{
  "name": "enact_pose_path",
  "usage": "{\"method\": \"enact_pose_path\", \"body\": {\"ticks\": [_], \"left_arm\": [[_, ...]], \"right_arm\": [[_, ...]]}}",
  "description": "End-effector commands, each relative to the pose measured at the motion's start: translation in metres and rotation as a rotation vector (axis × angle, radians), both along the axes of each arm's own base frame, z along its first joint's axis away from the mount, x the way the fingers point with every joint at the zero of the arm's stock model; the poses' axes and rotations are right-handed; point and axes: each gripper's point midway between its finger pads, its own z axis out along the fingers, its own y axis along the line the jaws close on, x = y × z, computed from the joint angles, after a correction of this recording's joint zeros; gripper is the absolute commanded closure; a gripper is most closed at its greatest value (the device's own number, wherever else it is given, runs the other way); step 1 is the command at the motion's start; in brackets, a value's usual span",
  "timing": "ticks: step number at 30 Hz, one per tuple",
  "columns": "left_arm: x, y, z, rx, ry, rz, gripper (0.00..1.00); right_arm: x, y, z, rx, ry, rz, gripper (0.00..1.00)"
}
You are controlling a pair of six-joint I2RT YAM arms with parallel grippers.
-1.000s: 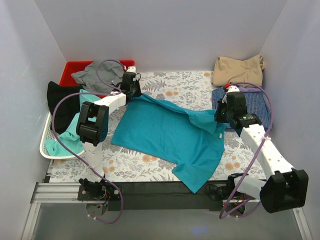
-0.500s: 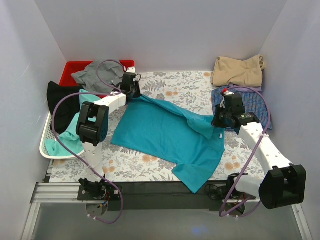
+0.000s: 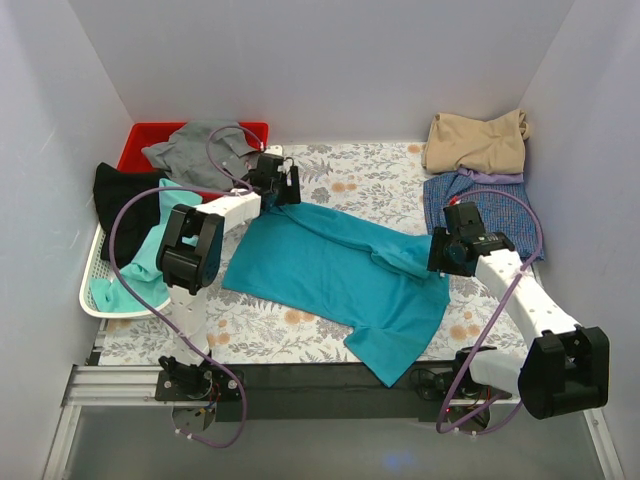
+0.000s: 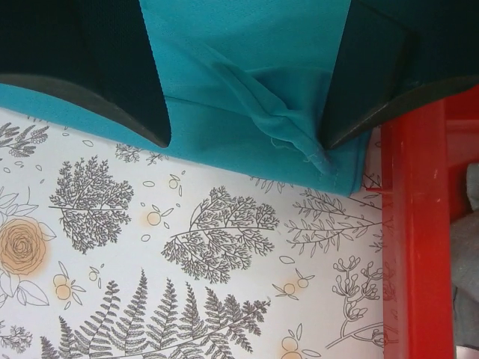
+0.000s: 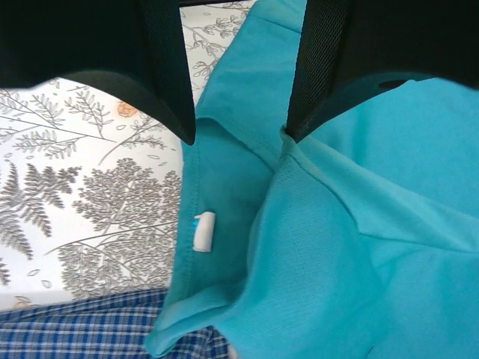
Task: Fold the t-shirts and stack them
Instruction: Fold the tshirt
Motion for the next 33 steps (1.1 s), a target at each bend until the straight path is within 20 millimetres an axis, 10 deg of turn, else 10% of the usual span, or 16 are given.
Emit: {"method": "enact_pose_path", "body": {"ticks": [1,10,19,26,33], "left_arm": [[0.014,0.054,0.039,0.106,-0.069,0.15,0.19],[0.023,-0.003,0.076,-0.134,-0.091,-0.015,0.18],[-0.002,-0.096,0.086,-0.434,0.007,-0.439,0.16],[-0.014,-0.111,0.017,-0.481,0.201,-0.458,0.16],[-0.025,-0.084,-0.062,-0.338,0.341,-0.344,0.15]], "right_arm": [[0.007,-0.019,0.02,-0.081,-0.078,-0.063,0.41],[0.049,-0.007,0.09,-0.014,-0.345,-0.031,0.42],[0.069,0.02,0.039,0.084,-0.235,0.006,0.45],[0.063,-0.002,-0.01,-0.035,-0.128,-0.079,0.45],[0.034,-0.034,-0.045,-0.195,0.001,-0.144,0.48]]}}
